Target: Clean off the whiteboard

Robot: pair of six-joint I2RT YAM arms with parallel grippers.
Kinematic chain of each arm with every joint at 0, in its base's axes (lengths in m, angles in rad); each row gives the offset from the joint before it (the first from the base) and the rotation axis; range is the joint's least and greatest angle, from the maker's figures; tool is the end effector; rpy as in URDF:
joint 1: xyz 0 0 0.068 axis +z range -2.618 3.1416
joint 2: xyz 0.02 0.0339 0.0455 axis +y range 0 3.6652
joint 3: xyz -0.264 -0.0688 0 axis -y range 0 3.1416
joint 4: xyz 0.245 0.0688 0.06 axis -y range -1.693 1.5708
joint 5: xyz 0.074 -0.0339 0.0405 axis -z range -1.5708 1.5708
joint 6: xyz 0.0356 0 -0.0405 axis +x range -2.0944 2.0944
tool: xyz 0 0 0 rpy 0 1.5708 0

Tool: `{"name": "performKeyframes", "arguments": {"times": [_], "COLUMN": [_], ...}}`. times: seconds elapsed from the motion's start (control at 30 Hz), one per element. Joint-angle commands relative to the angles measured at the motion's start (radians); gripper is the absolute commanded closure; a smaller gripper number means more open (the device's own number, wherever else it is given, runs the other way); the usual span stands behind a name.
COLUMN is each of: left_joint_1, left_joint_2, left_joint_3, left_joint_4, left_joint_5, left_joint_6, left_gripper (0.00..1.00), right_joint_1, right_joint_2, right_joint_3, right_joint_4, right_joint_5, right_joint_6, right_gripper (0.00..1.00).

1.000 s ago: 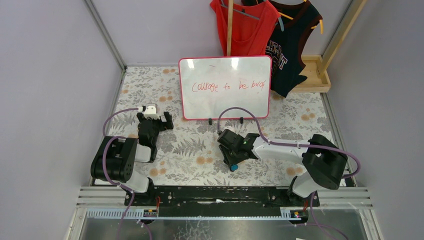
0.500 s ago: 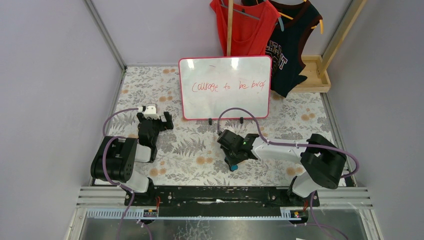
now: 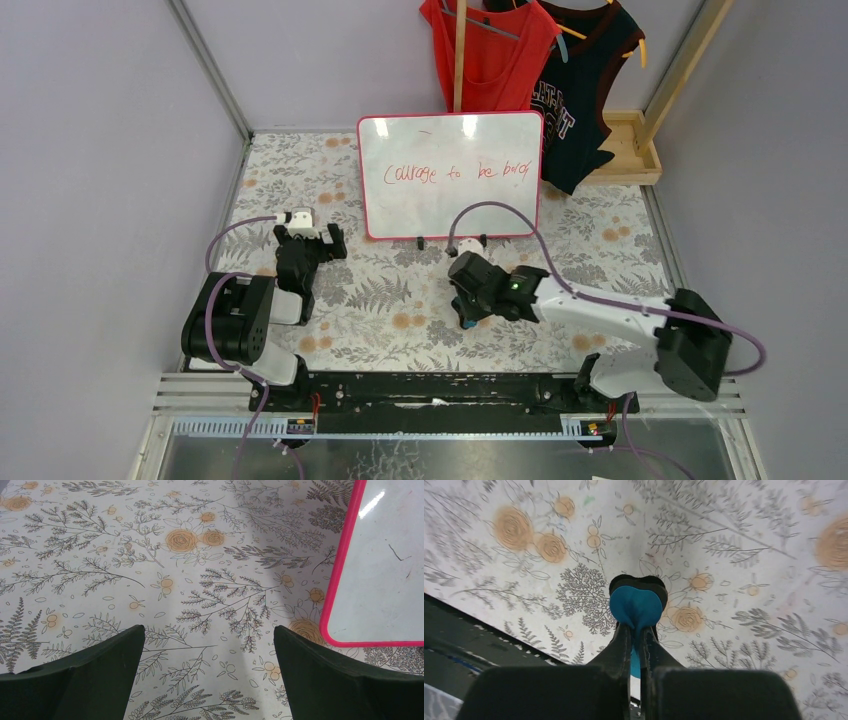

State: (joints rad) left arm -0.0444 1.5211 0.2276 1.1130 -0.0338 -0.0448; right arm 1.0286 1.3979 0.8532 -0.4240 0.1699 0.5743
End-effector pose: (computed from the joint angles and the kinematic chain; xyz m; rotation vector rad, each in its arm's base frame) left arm 0.2393 -0.0094 0.1383 -0.0250 1.7512 -0.0355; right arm 0.1481 0.2342 0.2080 -0.5131 2.5218 0.4214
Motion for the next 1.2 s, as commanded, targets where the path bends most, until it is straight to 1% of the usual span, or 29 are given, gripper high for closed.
{"name": "performKeyframes", "arguments": {"times": [0.0,0.3,0.33,0.37,0.4,0.43,0.5,0.57,0.63,0.73,0.83,1.0,1.17], "left_joint_1": [0.006,0.008,0.010,0.015,0.018,0.018,0.018,0.019,0.031,0.039,0.050,0.068,0.083], "left_joint_2": [-0.003,-0.004,-0.011,-0.023,-0.039,-0.052,-0.039,0.040,0.099,0.164,0.200,0.222,0.241], "left_joint_3": [0.019,0.026,0.040,0.054,0.083,0.140,0.324,0.505,0.622,0.736,0.819,0.875,0.902], "left_joint_4": [0.064,0.053,0.017,-0.016,-0.088,-0.205,-0.525,-0.759,-0.862,-0.964,-1.019,-1.016,-0.998], "left_joint_5": [0.000,0.008,0.037,0.082,0.143,0.209,0.326,0.400,0.507,0.636,0.715,0.756,0.823], "left_joint_6": [0.005,0.005,0.010,0.018,0.047,0.078,0.115,0.138,0.169,0.216,0.224,0.201,0.165], "left_gripper": [0.00,0.00,0.06,0.13,0.20,0.27,0.33,0.36,0.36,0.34,0.32,0.31,0.31], "right_joint_1": [0.005,0.005,0.006,0.006,0.005,0.006,0.005,0.006,0.006,0.005,0.005,0.006,0.005], "right_joint_2": [-0.144,-0.306,-0.314,-0.321,-0.320,-0.315,-0.300,-0.292,-0.292,-0.304,-0.325,-0.348,-0.332], "right_joint_3": [0.047,0.057,0.056,0.059,0.067,0.075,0.084,0.082,0.077,0.066,0.052,0.039,0.050], "right_joint_4": [-0.051,-0.068,-0.067,-0.070,-0.080,-0.092,-0.107,-0.107,-0.104,-0.099,-0.100,-0.099,-0.100], "right_joint_5": [0.140,0.327,0.339,0.344,0.352,0.358,0.361,0.358,0.353,0.352,0.356,0.368,0.384], "right_joint_6": [0.041,0.079,0.076,0.070,0.067,0.068,0.064,0.061,0.061,0.062,0.061,0.051,0.035], "right_gripper": [1.00,1.00,1.00,1.00,1.00,1.00,1.00,1.00,1.00,1.00,1.00,1.00,1.00]}}
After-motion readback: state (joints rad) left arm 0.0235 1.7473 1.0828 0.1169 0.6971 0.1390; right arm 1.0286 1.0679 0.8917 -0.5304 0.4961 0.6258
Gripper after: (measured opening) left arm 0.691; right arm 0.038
